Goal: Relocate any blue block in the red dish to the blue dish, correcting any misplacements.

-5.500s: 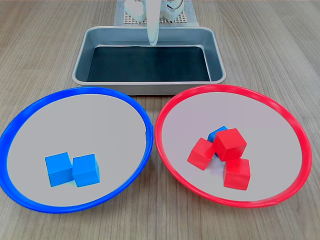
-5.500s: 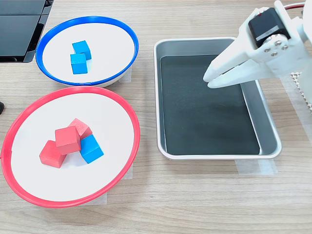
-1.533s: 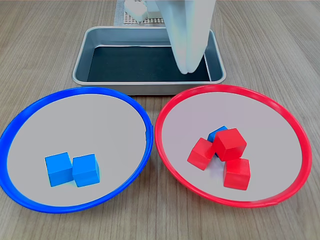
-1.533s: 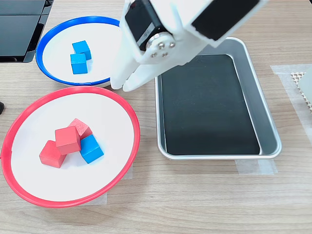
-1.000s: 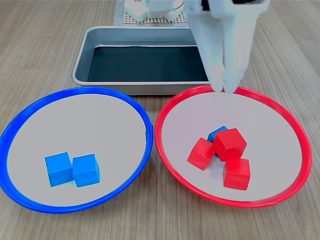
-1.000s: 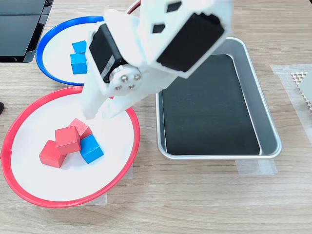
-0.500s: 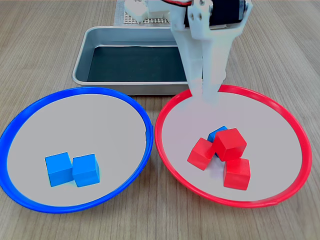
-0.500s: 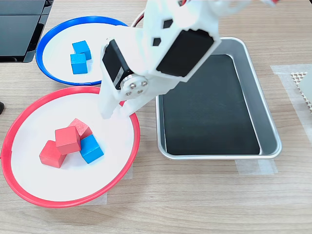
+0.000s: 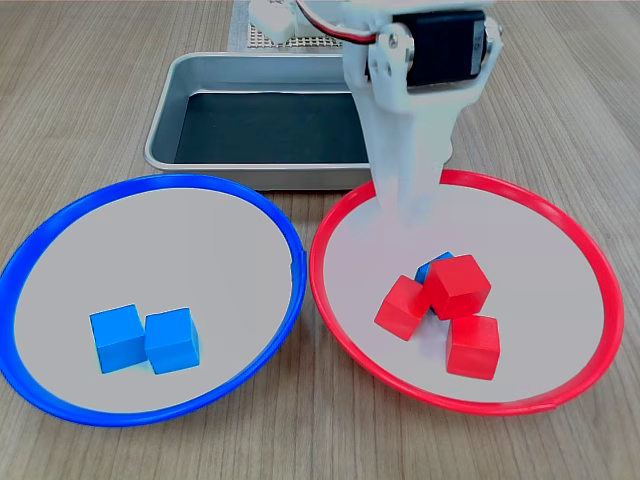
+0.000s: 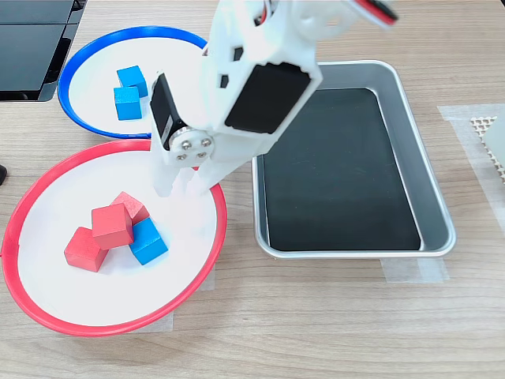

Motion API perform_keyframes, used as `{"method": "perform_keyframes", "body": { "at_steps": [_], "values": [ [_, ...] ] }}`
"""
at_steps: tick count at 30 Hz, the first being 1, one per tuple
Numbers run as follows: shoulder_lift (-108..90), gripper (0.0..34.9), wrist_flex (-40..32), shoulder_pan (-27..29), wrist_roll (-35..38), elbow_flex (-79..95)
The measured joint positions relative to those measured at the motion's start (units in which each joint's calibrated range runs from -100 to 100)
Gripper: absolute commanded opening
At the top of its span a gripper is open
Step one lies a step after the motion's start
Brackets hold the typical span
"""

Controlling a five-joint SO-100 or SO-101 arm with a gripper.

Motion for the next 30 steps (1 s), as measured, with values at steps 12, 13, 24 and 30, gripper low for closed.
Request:
{"method": "perform_keyframes", "body": {
  "at_steps": [12, 13, 24, 30],
  "values": [
    [9.38, 5.9, 2.85, -0.35, -0.49, -12.07],
    [9.89, 6.0, 3.02, -0.44, -0.49, -12.7],
    [16.28, 7.5, 4.89, -1.86, -0.78, -20.78],
    [17.56, 8.2, 4.98, -2.39, -0.88, -22.6]
  ]
}}
